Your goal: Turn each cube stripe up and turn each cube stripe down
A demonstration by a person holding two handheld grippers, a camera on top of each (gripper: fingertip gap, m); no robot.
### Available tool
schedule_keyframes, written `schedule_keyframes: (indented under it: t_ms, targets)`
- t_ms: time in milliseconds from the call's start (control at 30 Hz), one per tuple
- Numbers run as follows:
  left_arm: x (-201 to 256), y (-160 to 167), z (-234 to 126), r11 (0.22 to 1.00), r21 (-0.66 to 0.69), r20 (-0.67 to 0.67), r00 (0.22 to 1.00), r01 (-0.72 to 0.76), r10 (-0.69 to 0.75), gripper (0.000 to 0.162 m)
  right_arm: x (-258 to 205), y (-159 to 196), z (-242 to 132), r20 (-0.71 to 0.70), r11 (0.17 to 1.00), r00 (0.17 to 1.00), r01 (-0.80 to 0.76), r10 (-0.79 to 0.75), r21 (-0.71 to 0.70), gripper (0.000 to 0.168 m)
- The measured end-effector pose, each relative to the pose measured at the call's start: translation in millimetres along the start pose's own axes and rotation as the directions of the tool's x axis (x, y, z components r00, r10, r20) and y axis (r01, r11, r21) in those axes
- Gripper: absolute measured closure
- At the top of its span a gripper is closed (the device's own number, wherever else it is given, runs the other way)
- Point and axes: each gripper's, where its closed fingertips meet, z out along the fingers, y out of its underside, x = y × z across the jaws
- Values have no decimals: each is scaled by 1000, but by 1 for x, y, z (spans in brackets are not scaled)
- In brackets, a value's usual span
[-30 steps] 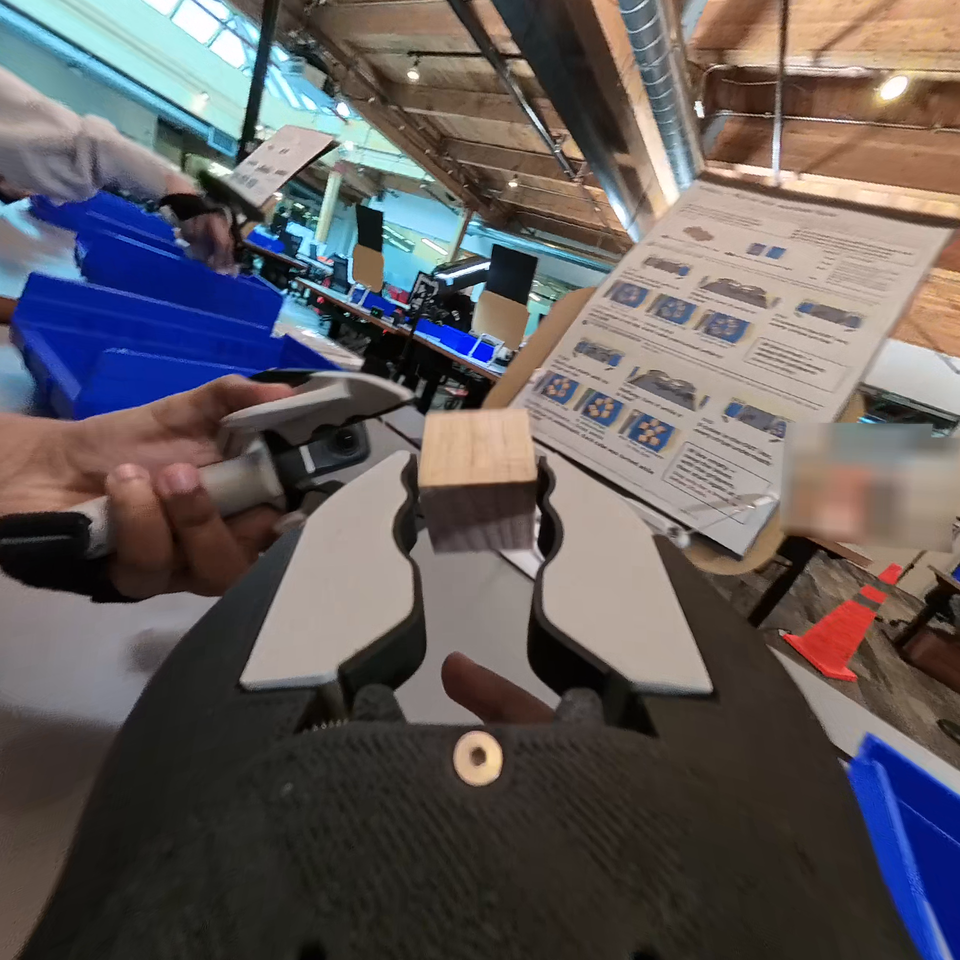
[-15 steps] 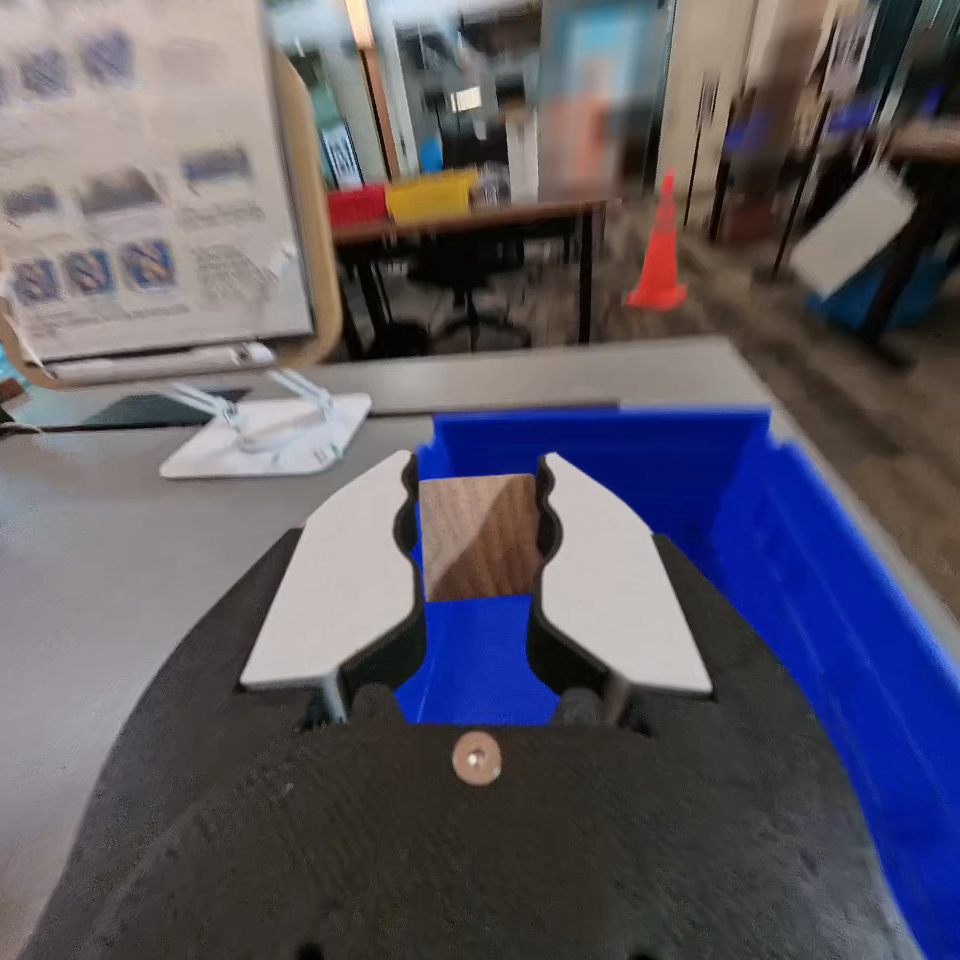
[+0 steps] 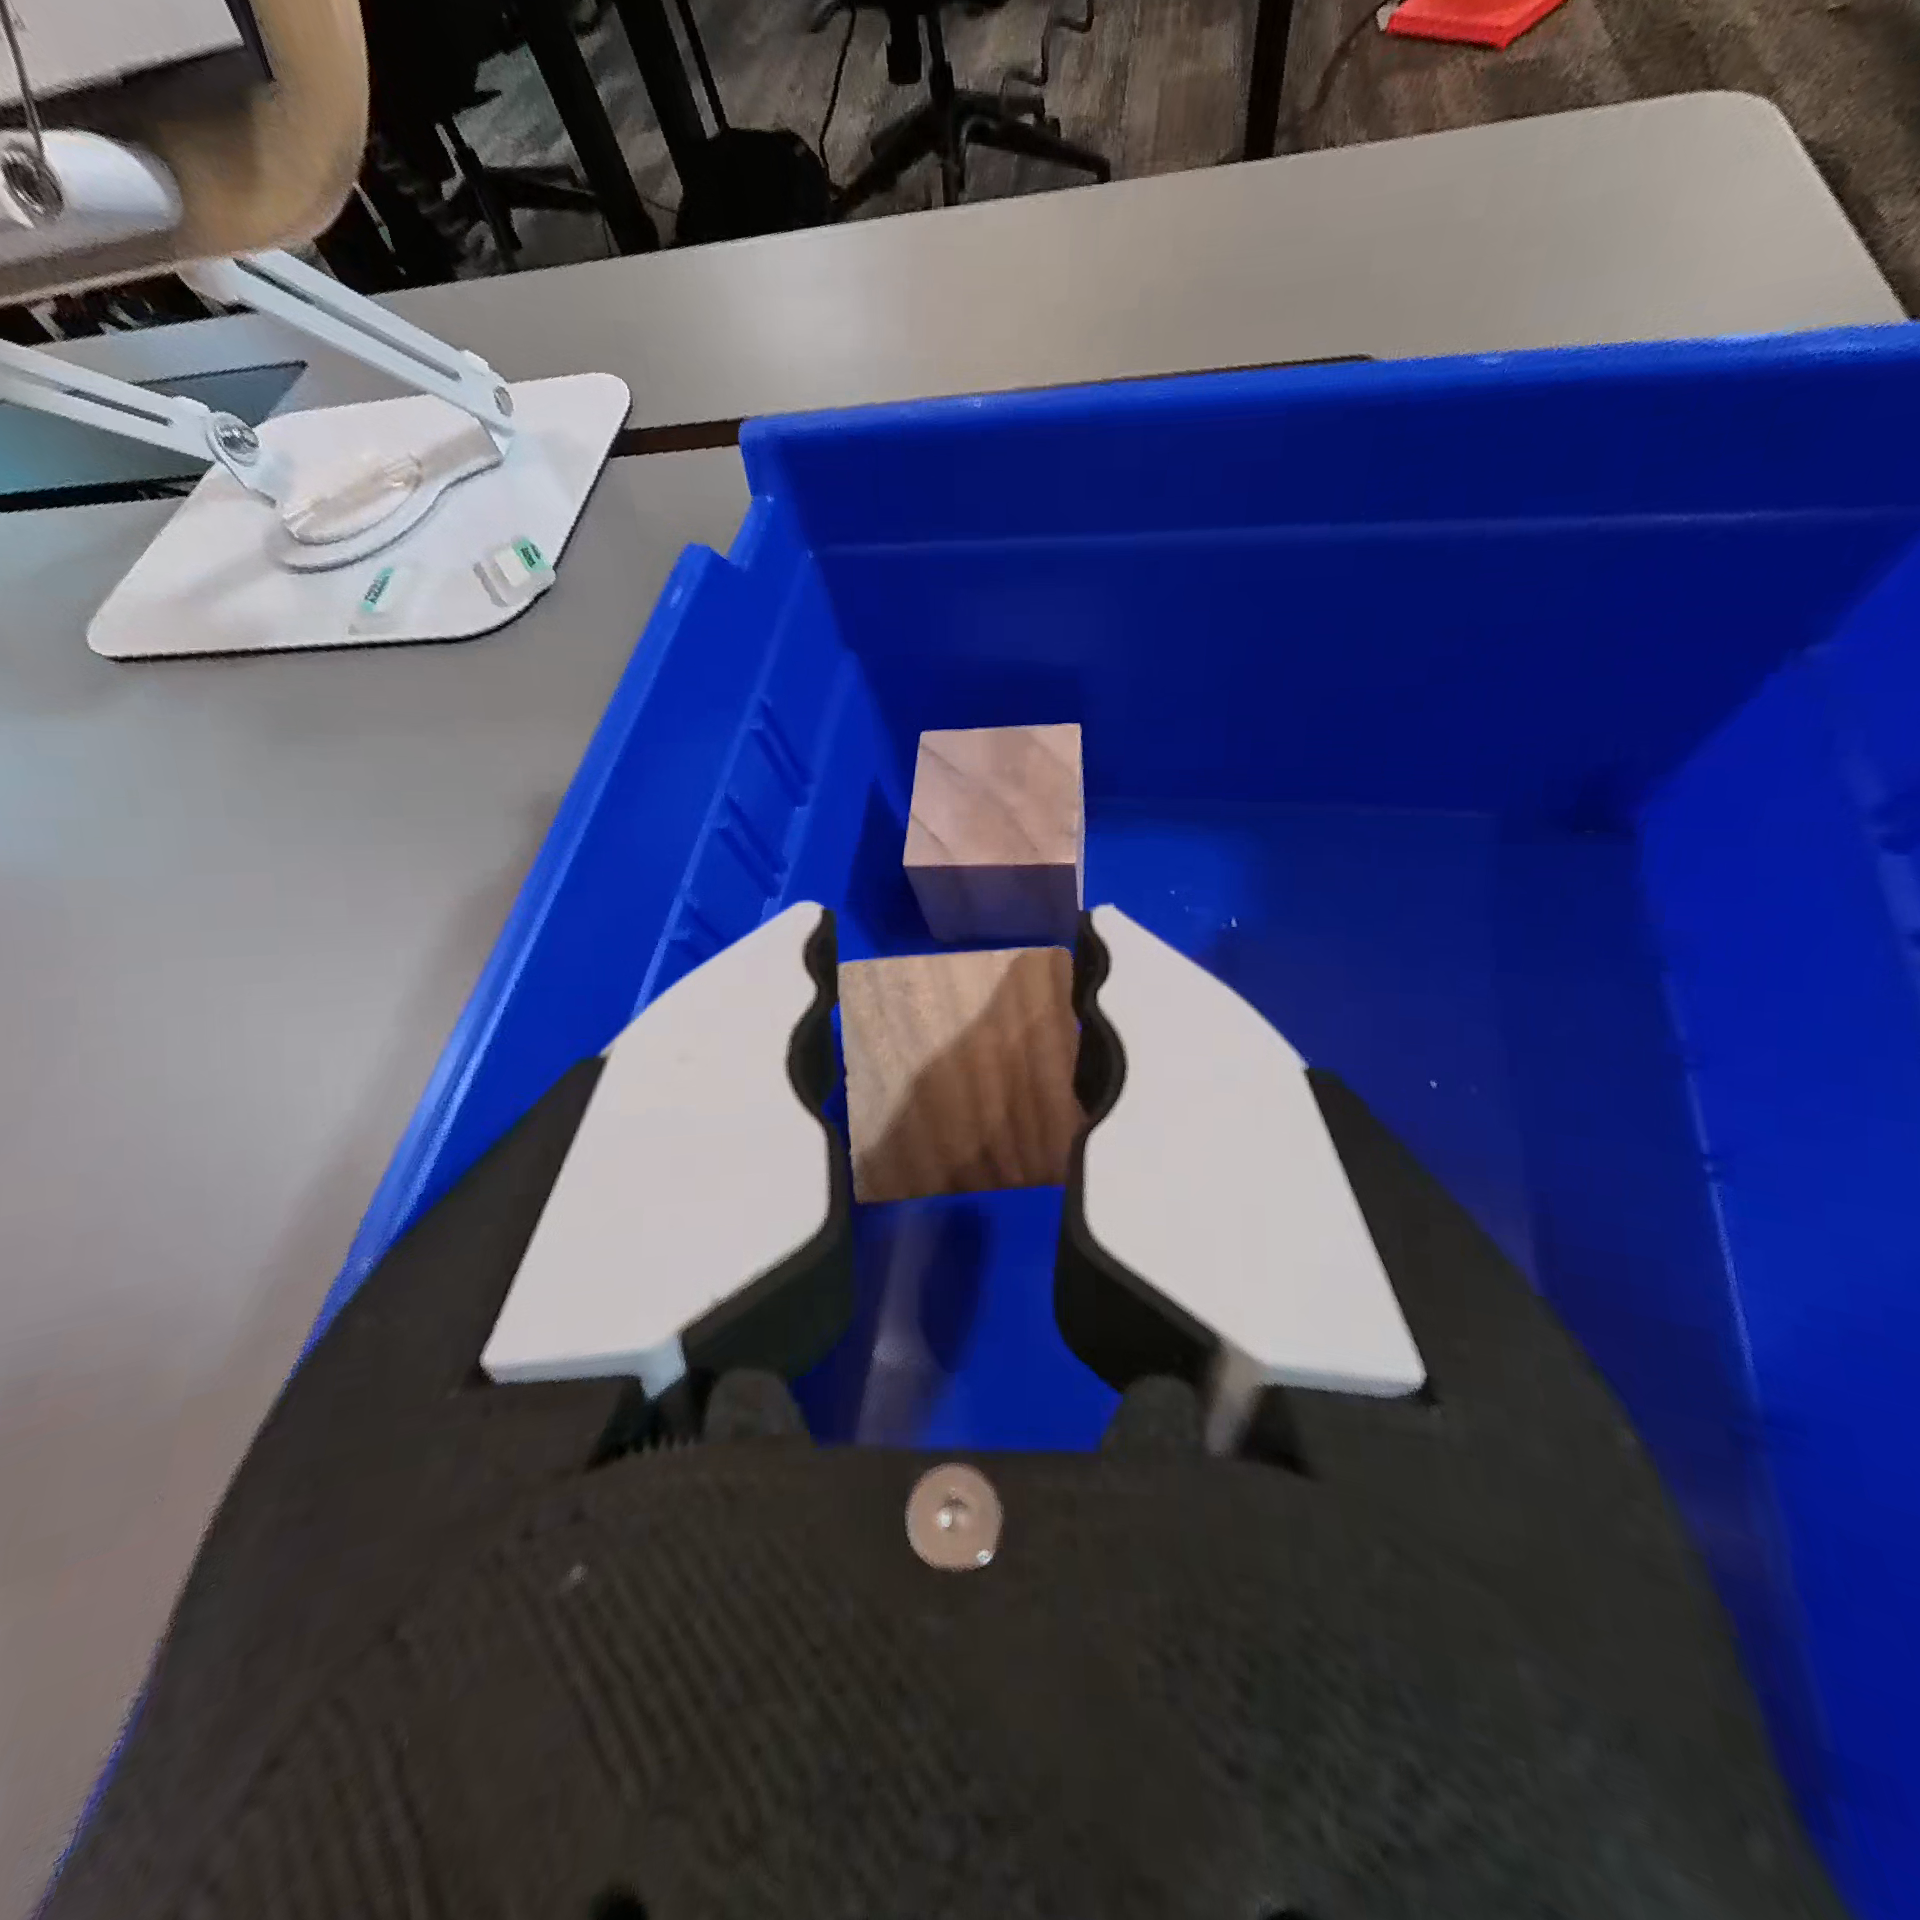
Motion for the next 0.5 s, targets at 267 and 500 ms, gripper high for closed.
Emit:
schedule_keyframes:
  t_ms: [267,500]
  targets:
    - [-1,1,0,1000,-3,1,1000,6,-6,120,2,3,-1,2,1000,1000,13,-13,-6,124]
    - [-2,4,2,1000,-15,5,1000,5,-5,120,3,6,-3,-17,997,997,73,-74,-28,124]
